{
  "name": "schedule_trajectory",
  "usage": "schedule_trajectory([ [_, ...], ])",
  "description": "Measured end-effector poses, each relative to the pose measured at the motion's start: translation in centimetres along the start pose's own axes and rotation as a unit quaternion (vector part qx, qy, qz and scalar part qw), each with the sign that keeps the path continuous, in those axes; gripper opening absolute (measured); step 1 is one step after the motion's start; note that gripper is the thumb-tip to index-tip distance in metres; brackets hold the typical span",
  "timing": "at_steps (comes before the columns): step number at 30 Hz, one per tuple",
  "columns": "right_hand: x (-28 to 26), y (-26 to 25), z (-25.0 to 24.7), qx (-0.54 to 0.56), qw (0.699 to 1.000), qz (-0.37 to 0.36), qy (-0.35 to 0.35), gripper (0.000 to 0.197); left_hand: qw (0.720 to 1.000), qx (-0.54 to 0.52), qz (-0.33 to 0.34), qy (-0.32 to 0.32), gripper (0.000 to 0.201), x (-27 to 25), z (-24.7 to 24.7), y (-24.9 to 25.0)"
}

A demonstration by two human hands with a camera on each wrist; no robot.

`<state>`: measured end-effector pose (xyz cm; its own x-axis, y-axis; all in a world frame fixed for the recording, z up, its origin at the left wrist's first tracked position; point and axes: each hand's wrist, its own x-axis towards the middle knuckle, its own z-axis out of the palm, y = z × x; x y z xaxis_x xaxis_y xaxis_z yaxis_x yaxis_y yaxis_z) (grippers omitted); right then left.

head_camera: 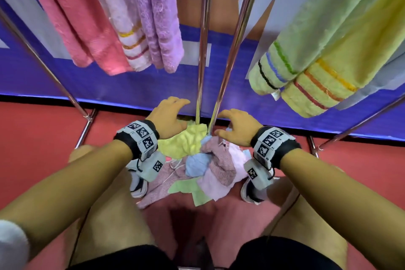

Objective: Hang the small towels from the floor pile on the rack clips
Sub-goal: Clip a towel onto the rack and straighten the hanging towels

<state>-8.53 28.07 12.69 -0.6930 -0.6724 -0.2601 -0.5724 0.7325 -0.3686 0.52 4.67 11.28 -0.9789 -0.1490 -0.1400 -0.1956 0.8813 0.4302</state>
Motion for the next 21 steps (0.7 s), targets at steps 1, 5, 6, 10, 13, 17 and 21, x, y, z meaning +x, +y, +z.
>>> schedule_trajectory([
  [1, 0.4, 0.3, 0.5, 0.009, 1.000, -0.001, -0.003, 0.050, 1.000, -0.016, 0.001, 0.007, 0.071, 0.4, 0.4, -0.3],
  [5, 2.0, 1.5, 3.4, 0.053, 0.998, 0.006, -0.027, 0.037, 0.997, -0.069, -0.011, 0.034, 0.063, 2.0, 2.1, -1.9],
  [6, 2.3, 1.7, 4.3, 0.063, 0.997, 0.007, -0.036, 0.038, 0.997, -0.072, -0.016, 0.034, 0.061, 2.3, 2.6, -2.3],
  [10, 4.0, 1.7, 8.7, 0.064, 0.995, 0.015, -0.070, 0.038, 0.995, -0.095, -0.033, 0.013, 0.062, 2.4, 5.3, -3.8],
  [13, 5.5, 2.2, 11.4, 0.049, 0.995, 0.031, -0.080, 0.031, 0.992, -0.111, -0.051, -0.004, 0.065, 2.3, 7.5, -5.1],
  [17, 7.5, 3.9, 14.1, 0.050, 0.989, 0.091, -0.102, 0.037, 0.989, -0.101, -0.086, -0.061, 0.065, 2.2, 10.0, -6.1],
  [21, 8.7, 6.6, 16.7, 0.013, 0.980, 0.146, -0.137, 0.040, 0.990, -0.035, -0.062, -0.121, 0.061, 2.9, 11.9, -5.1],
])
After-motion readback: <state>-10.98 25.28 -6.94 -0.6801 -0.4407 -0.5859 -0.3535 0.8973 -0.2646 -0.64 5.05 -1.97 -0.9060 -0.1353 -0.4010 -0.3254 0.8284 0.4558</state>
